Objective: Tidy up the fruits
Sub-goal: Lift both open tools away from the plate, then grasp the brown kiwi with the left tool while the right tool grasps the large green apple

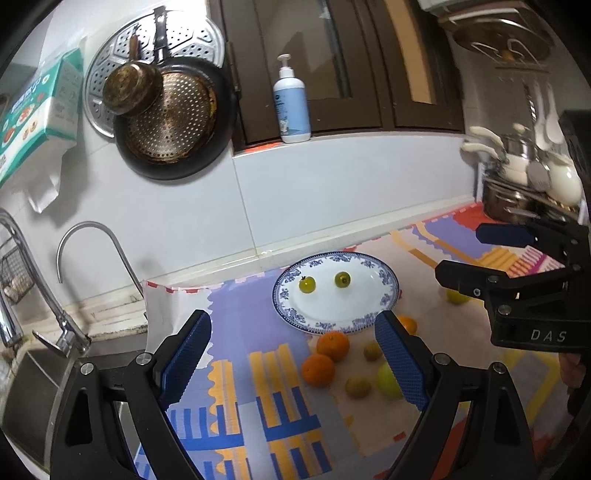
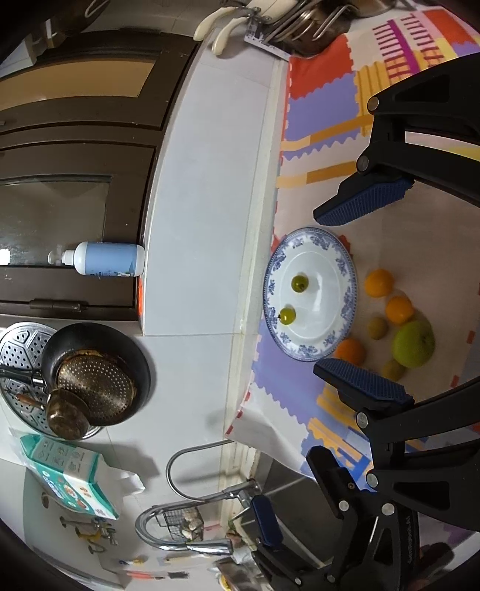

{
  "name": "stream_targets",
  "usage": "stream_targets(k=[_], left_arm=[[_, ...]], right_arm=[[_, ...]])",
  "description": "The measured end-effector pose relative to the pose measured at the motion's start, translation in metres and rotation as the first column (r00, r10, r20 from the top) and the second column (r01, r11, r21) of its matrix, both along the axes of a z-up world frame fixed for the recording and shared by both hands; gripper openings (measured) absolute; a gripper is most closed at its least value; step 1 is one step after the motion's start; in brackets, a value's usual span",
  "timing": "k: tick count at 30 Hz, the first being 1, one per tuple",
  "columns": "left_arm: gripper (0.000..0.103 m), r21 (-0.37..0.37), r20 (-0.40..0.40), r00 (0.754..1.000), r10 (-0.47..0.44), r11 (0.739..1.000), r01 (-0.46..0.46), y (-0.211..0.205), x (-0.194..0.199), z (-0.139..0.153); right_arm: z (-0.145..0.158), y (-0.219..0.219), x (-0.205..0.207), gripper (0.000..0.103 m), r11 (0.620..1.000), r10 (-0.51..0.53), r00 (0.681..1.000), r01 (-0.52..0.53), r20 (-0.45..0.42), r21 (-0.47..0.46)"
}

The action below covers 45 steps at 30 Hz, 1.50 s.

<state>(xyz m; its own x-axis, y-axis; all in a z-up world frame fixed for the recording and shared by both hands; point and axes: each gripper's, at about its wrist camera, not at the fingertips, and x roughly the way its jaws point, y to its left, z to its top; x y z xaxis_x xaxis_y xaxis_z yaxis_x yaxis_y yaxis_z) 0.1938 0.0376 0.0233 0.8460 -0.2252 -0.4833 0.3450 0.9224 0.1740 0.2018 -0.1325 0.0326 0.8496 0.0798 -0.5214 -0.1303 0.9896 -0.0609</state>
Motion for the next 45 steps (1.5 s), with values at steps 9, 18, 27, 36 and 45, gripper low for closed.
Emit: stream_targets(k=[9, 18, 27, 36, 45], left_arm=[[0.091, 0.072, 0.025, 0.991, -0.129, 0.989, 0.127, 0.010, -0.011, -0.019], [0.085, 0.139, -0.016, 0.955, -0.297, 0.945, 0.297, 0.011, -0.001, -0.045], [0.069, 0.221, -0.058, 0.875, -0.481, 0.848, 0.481, -0.003, 0.010, -0.072], [0.052, 0.285, -0.141, 0.779, -0.612, 0.728, 0.624, -0.017, 0.029, -0.100], [0.044, 0.355, -0.193, 0.681, -0.707, 0.596, 0.720, -0.033, 0.033, -0.117]], right_arm=[[-0.023, 0.023, -0.020, 0.075, 0.999, 0.000, 0.999, -0.002, -0.045, -0.043], [-0.054, 0.039, -0.021, 0.075, 0.997, -0.012, 0.991, 0.001, -0.130, -0.081], [-0.084, 0.044, -0.008, 0.075, 0.997, -0.028, 0.976, 0.010, -0.217, -0.083], [-0.106, 0.050, 0.003, 0.073, 0.991, -0.030, 0.962, -0.006, -0.272, -0.131], [-0.119, 0.055, 0.011, 0.067, 0.986, -0.024, 0.955, -0.026, -0.295, -0.164]])
